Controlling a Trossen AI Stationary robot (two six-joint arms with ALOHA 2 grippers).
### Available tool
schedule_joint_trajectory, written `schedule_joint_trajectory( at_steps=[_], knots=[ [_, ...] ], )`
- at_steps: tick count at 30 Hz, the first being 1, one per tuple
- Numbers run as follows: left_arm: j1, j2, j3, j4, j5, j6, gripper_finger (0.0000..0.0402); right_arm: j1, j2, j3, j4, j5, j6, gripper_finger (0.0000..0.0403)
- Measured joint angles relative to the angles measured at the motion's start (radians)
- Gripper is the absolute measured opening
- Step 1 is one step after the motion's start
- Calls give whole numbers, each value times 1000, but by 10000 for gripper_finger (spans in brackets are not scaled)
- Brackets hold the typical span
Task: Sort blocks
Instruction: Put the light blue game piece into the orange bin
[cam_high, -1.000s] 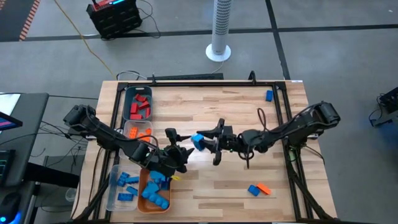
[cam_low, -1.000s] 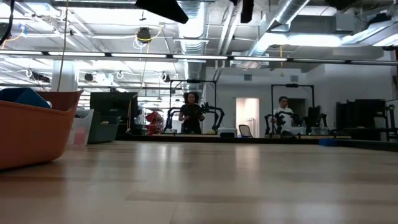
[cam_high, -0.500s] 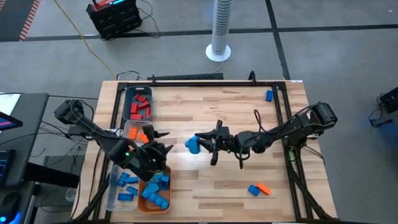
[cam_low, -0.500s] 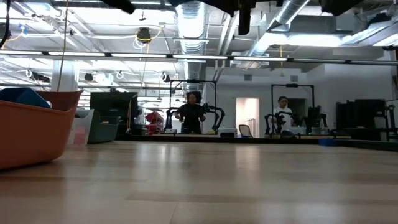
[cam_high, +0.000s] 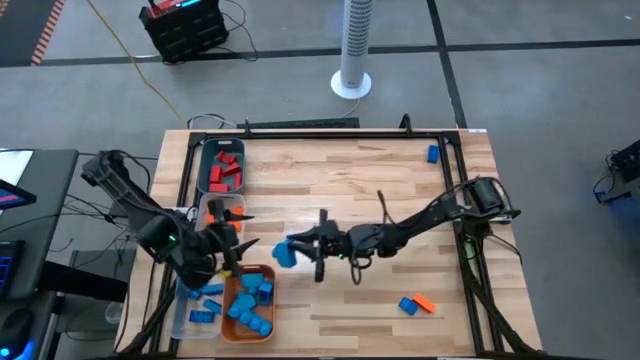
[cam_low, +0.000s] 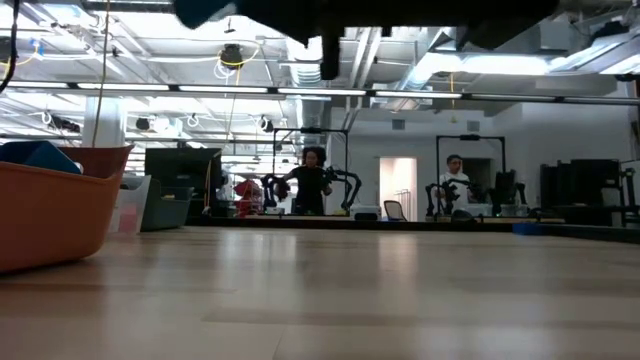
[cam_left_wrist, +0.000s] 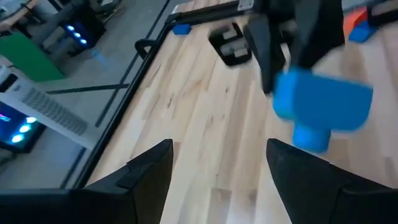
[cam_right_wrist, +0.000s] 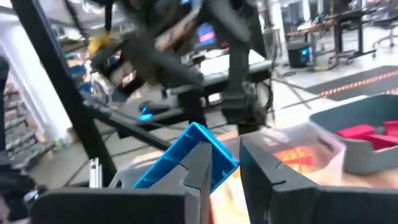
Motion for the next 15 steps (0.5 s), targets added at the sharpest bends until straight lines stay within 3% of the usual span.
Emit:
schedule_joint_trajectory(
  at_steps=[9, 15],
  knots=[
    [-43, -94, 0, -21, 20, -37, 251, 29, 171, 204, -35, -99, -3, 84],
    [-43, -107, 0, -28, 43, -53, 251, 32, 277, 334, -176, -111, -30, 84]
  ],
)
